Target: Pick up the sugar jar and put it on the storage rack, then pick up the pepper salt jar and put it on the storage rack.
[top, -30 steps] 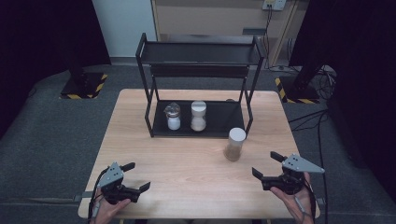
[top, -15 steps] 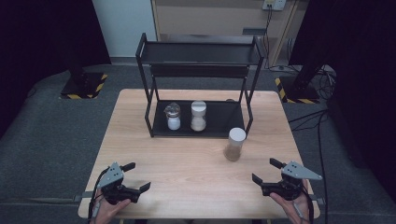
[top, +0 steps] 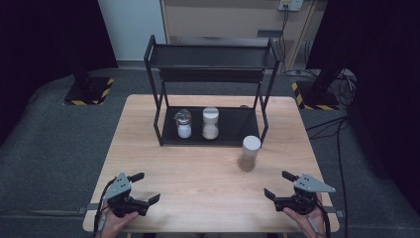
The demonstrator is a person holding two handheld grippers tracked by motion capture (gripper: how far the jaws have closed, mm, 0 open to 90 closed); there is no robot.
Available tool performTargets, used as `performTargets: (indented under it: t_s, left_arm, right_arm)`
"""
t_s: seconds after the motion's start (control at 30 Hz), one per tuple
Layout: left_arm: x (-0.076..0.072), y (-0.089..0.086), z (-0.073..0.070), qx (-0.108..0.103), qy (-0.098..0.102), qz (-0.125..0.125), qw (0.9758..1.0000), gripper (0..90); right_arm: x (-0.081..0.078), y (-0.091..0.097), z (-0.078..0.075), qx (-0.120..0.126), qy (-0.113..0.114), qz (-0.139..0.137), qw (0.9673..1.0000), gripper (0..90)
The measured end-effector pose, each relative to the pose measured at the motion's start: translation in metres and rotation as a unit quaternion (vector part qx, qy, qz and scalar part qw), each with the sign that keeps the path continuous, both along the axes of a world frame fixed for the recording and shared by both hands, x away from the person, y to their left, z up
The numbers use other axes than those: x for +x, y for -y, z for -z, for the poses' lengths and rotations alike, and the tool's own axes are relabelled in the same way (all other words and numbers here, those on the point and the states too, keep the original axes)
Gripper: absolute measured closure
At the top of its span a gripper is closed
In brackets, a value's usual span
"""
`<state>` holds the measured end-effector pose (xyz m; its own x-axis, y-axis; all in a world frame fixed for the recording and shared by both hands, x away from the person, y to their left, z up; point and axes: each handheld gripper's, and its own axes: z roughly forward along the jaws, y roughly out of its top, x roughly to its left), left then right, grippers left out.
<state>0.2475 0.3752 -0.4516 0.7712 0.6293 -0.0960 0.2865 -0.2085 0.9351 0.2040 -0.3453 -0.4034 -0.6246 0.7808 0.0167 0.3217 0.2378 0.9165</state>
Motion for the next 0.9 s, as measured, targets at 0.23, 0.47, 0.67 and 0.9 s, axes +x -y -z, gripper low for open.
performTargets:
  t_s: [0.23, 0.47, 0.67, 0.9]
  left_arm:
    - [0.0006, 0.0001, 0.0002, 0.000, 0.000, 0.002, 1.0000, 0.2]
    - [0.0005, 0.0001, 0.0001, 0.000, 0.000, 0.003, 1.0000, 0.2]
    - [0.0006, 0.0008, -0.0004, 0.002, 0.000, 0.004, 1.0000, 0.1]
    - [0.0010, 0.0004, 0.0005, 0.000, 0.000, 0.004, 1.0000, 0.2]
  right_arm:
    - [-0.0011, 0.0013, 0.0004, 0.003, 0.001, 0.006, 1.0000, 6.3]
    - [-0.0003, 0.0002, 0.0003, 0.000, 0.001, 0.004, 1.0000, 6.3]
    - [-0.0007, 0.0006, 0.0003, 0.000, -0.001, 0.006, 1.0000, 6.2]
    - [-0.0025, 0.0004, -0.0002, 0.002, 0.001, 0.012, 0.9999, 4.2]
